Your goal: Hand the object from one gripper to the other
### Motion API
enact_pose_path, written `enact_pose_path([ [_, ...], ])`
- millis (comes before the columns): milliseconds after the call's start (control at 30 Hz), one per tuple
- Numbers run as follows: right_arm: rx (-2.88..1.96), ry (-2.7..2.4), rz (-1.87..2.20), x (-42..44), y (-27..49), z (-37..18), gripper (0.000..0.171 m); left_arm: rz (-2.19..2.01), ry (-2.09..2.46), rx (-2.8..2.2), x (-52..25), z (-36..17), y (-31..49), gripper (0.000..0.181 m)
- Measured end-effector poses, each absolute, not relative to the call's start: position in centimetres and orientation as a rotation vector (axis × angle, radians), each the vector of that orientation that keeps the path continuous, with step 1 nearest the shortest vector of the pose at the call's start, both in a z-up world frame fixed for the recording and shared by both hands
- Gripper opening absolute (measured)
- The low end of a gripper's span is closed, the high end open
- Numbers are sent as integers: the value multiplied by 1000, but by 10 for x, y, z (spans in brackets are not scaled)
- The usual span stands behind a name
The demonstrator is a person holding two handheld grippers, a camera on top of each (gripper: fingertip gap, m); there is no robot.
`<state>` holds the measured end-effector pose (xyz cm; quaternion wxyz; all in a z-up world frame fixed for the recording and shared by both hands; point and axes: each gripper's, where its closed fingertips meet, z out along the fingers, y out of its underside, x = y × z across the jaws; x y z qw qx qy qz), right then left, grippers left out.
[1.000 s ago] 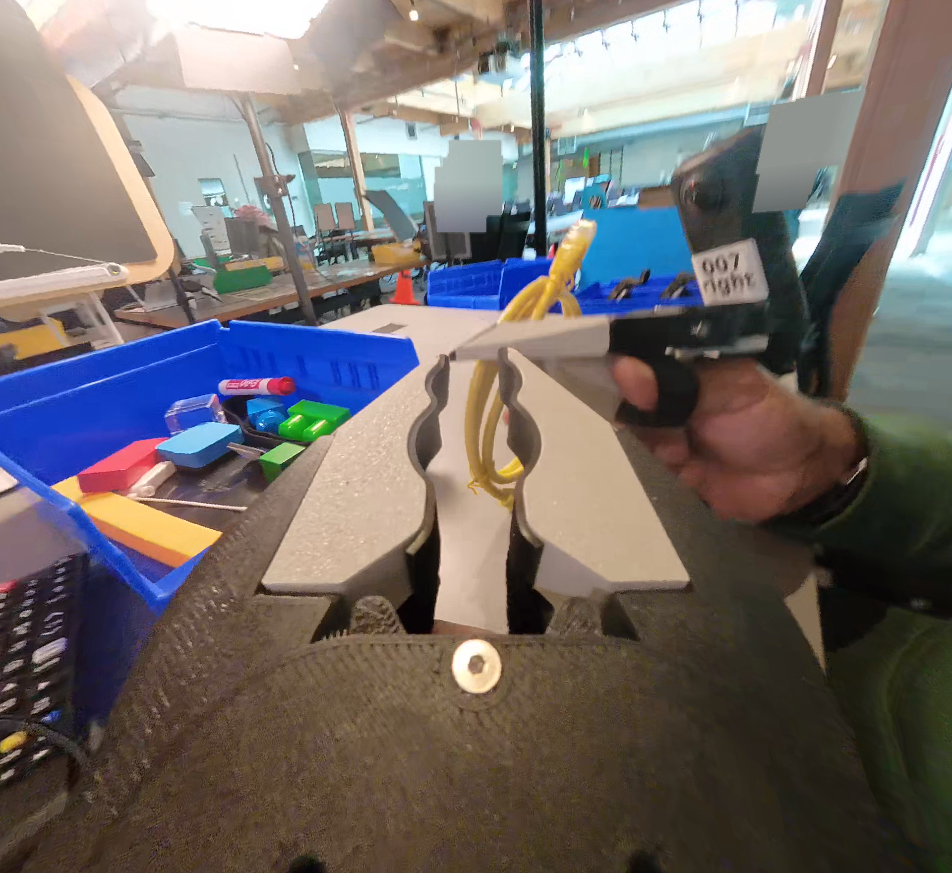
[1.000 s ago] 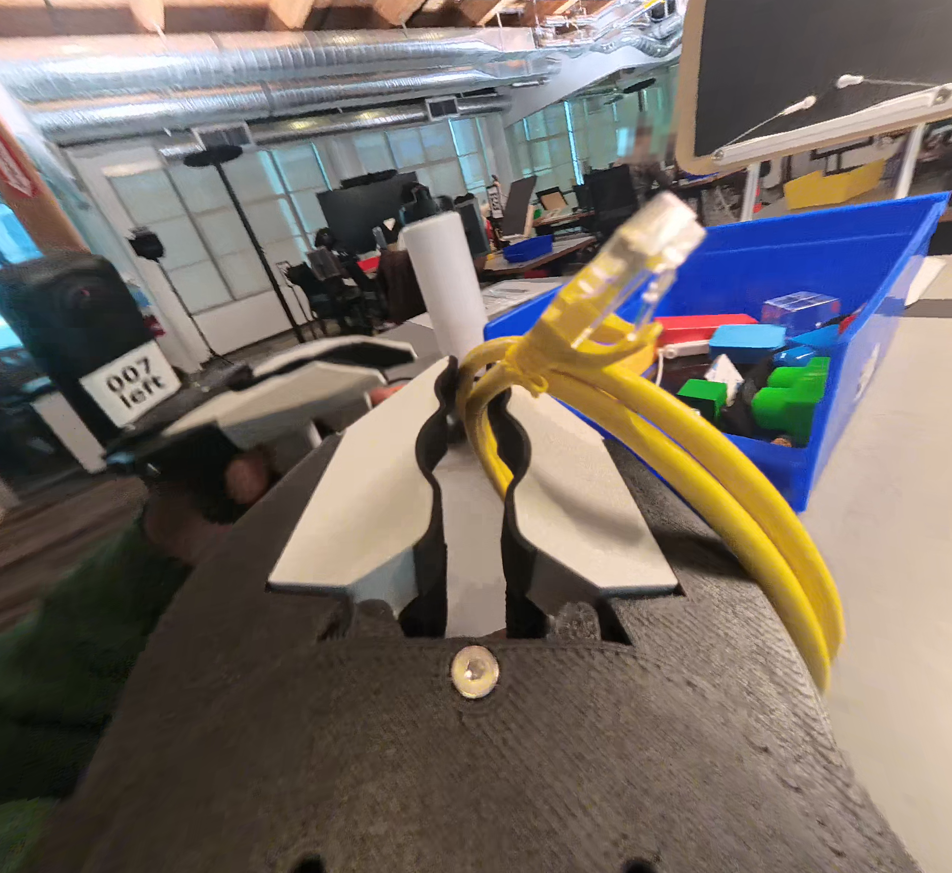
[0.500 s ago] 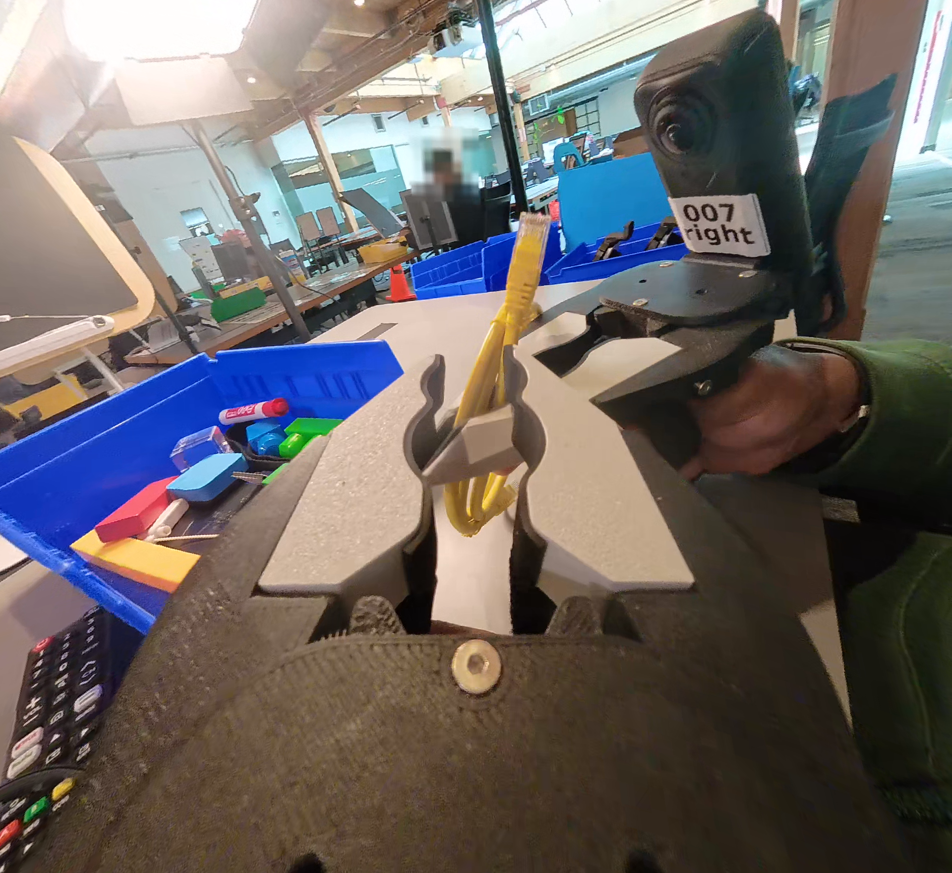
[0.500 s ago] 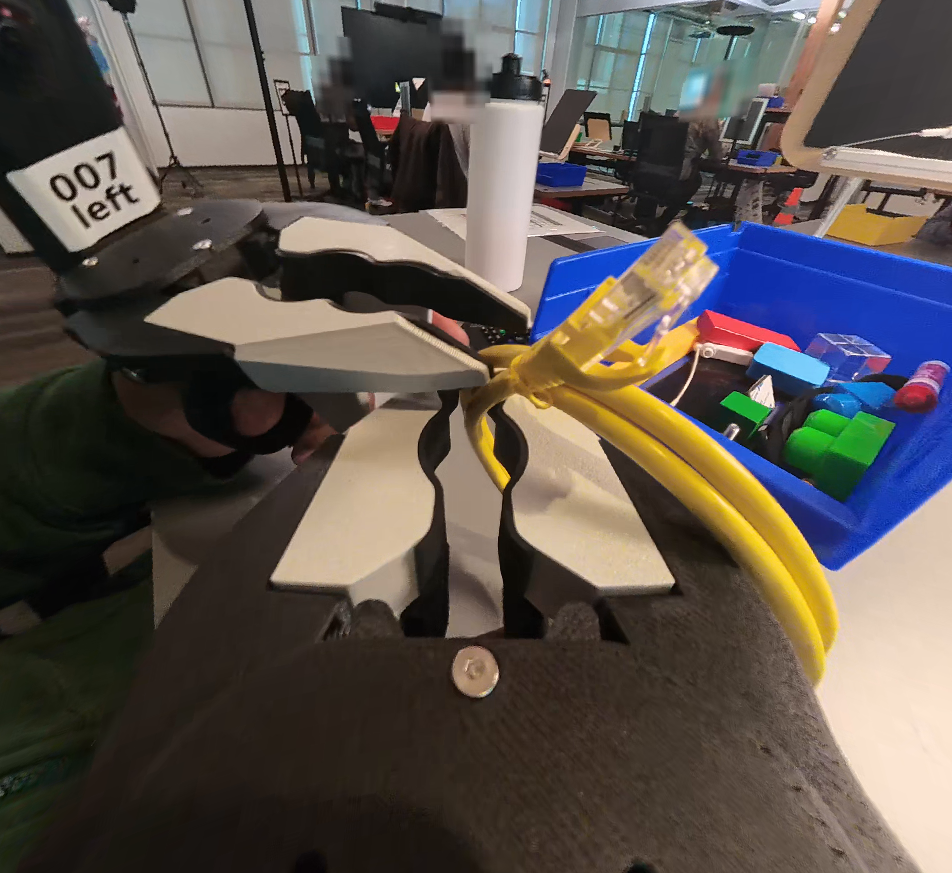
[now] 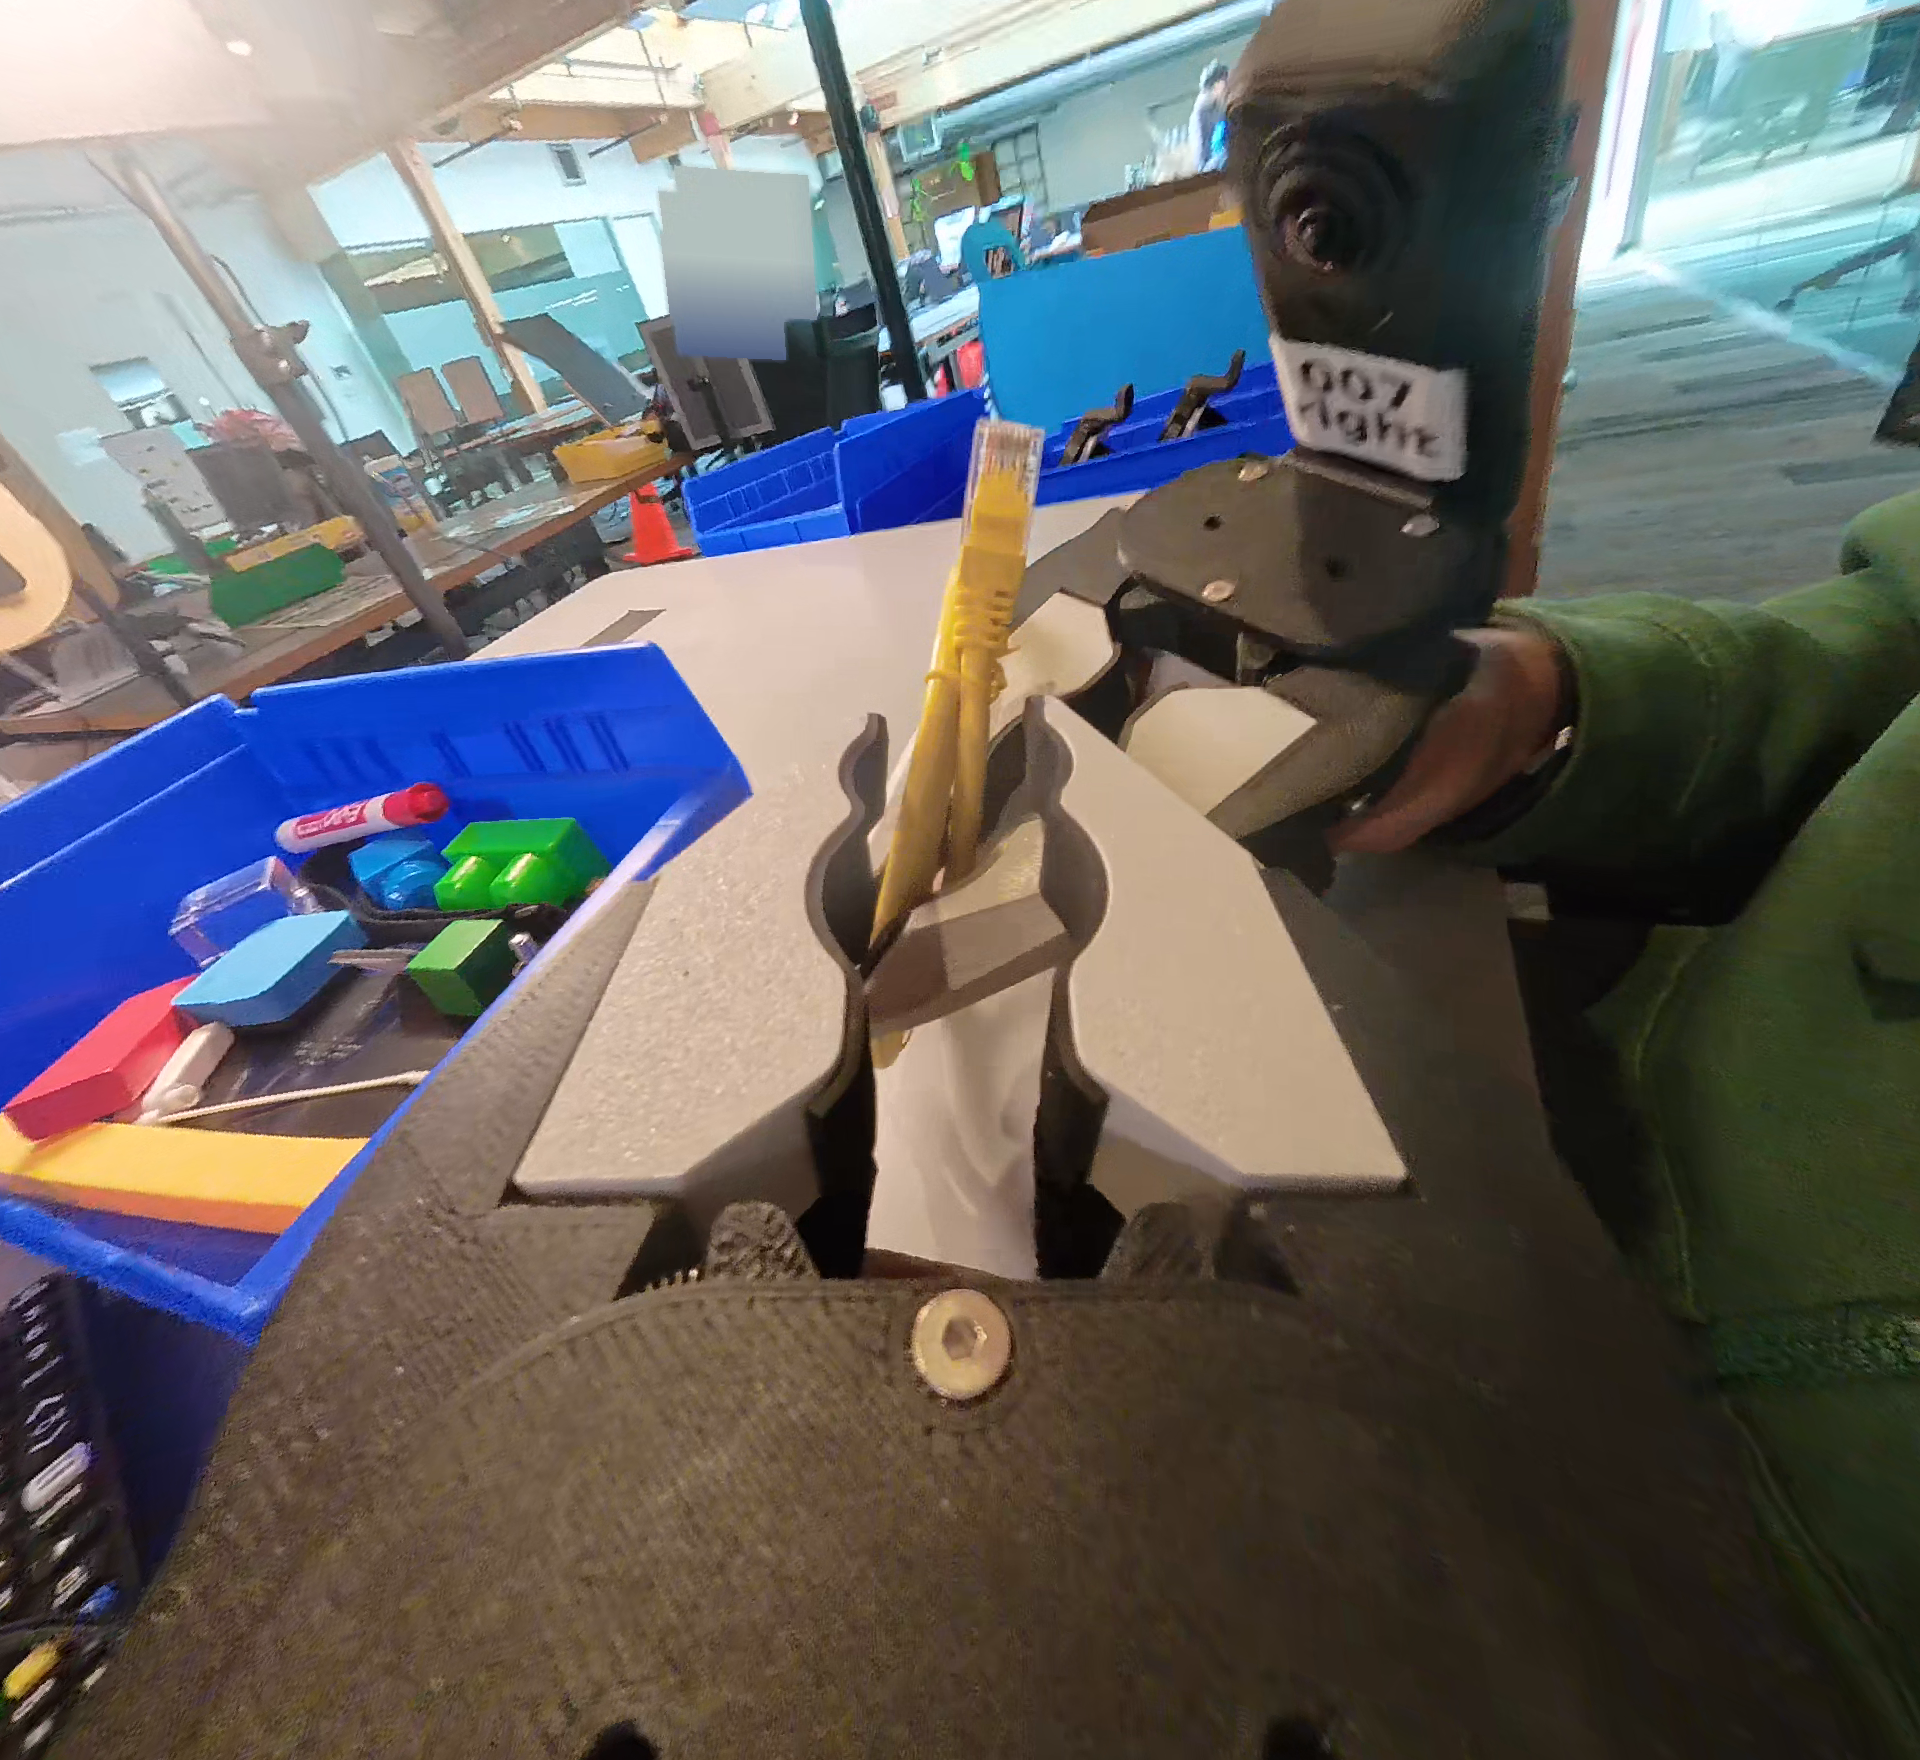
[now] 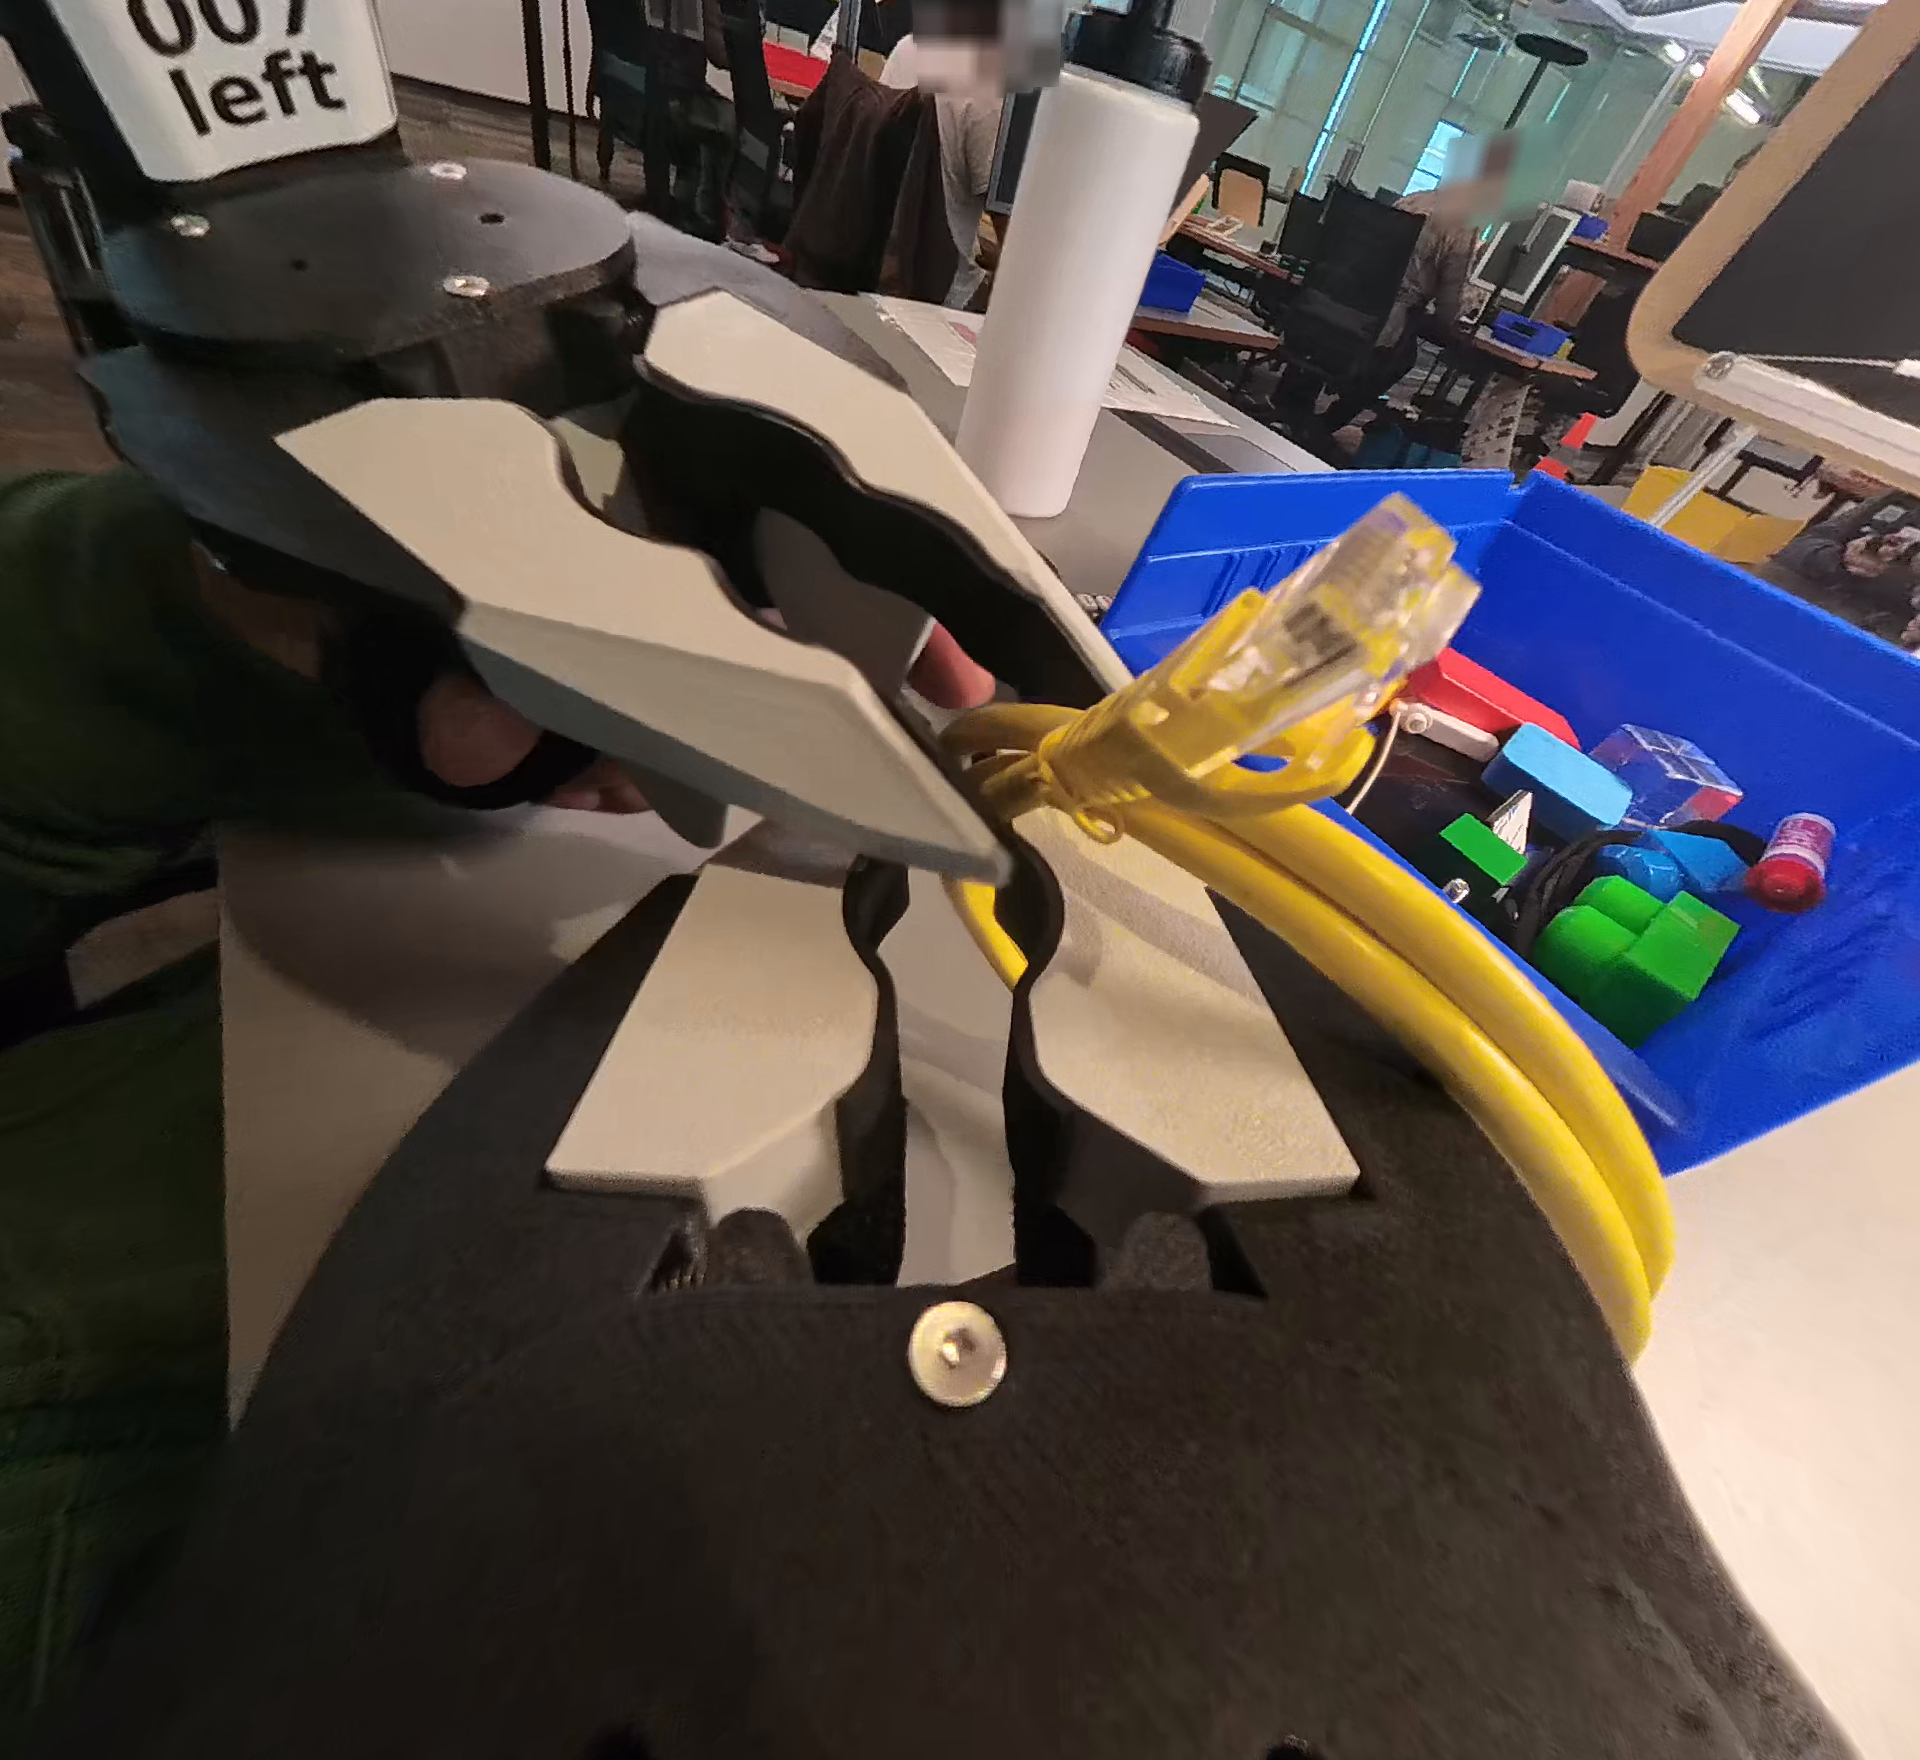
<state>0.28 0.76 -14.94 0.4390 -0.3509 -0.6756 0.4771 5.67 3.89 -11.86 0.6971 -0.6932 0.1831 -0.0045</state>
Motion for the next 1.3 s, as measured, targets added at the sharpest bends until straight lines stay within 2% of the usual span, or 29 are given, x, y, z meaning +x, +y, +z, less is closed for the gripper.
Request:
enact_pose_path([
  [67, -863, -1682, 1151, 2, 8, -151, 9, 55, 419, -1573, 53, -124, 42, 17],
  [200, -864, -1651, 1128, 1, 12, -149, 20, 84, 364, -1571, 45, -120, 44, 13],
  [333, -857, -1614, 1109, 0, 16, -146, 26, 97, 245, -1541, 28, -111, 43, 12],
  [533, -855, -1607, 1054, -2, 20, -148, 26, 74, 84, -1460, 7, -95, 36, 12],
  [900, -748, -1692, 844, -6, 15, -167, 33, -47, 24, -1393, 4, -86, 32, 12],
  [967, -737, -1695, 785, -7, 18, -171, 31, -47, 28, -1387, 5, -84, 31, 12],
  [1067, -727, -1684, 732, -9, 22, -172, 16, -72, 47, -1369, 10, -82, 30, 12],
  [1300, -674, -1669, 697, -8, 20, -169, 16, -110, 41, -1365, 12, -81, 31, 12],
])
